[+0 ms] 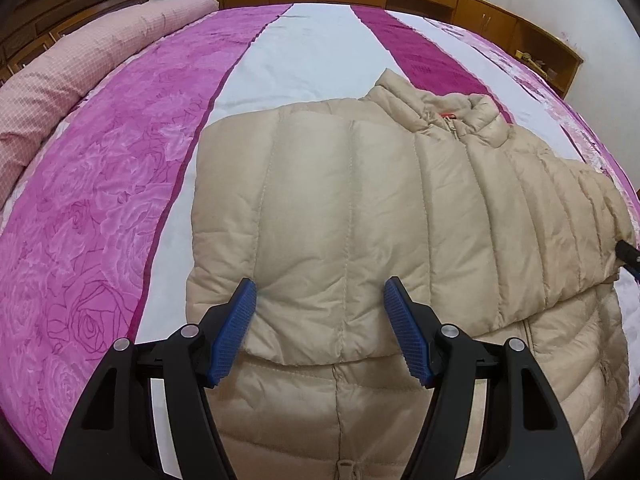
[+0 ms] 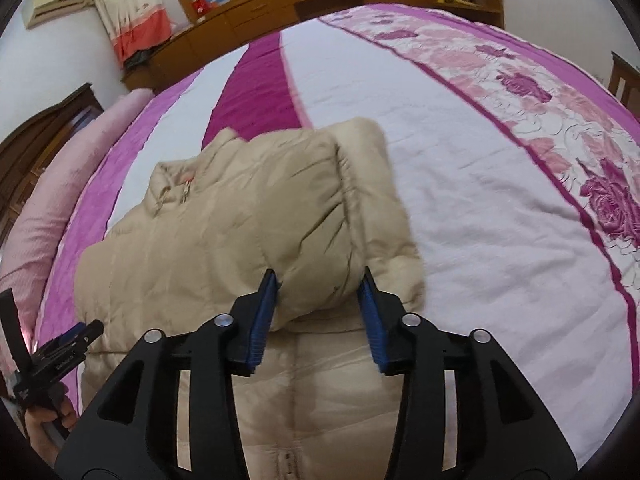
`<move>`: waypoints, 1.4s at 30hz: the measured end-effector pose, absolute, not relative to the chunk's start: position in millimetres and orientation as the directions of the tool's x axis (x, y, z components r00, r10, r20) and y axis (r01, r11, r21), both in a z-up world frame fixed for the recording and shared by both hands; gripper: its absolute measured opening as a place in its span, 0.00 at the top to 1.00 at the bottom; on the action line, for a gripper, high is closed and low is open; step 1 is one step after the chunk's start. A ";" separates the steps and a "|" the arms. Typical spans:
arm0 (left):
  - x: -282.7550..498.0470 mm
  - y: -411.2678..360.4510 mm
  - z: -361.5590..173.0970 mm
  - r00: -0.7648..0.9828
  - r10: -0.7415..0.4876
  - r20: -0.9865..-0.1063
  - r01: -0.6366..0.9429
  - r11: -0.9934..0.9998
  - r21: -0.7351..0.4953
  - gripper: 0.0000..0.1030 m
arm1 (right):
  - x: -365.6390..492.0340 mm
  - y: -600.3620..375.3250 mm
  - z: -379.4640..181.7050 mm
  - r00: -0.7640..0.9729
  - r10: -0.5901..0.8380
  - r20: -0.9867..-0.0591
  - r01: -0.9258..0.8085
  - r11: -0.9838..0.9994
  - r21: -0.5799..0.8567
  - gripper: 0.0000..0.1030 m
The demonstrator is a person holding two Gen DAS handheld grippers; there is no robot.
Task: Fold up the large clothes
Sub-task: 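Fold the held side edge toward the zipper and open the right gripper, then grasp the jacket hem with both grippers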
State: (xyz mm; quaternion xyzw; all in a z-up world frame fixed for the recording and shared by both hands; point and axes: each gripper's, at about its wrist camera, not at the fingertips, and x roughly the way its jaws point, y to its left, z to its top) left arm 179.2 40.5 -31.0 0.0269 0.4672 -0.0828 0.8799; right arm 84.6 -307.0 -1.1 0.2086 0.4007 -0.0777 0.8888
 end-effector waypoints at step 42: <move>13.9 117.1 -41.2 0.353 -0.113 -0.929 0.197 0.979 -0.045 0.36 | -105.0 -297.7 -37.5 0.478 0.104 -0.872 0.162 0.966 0.204 0.27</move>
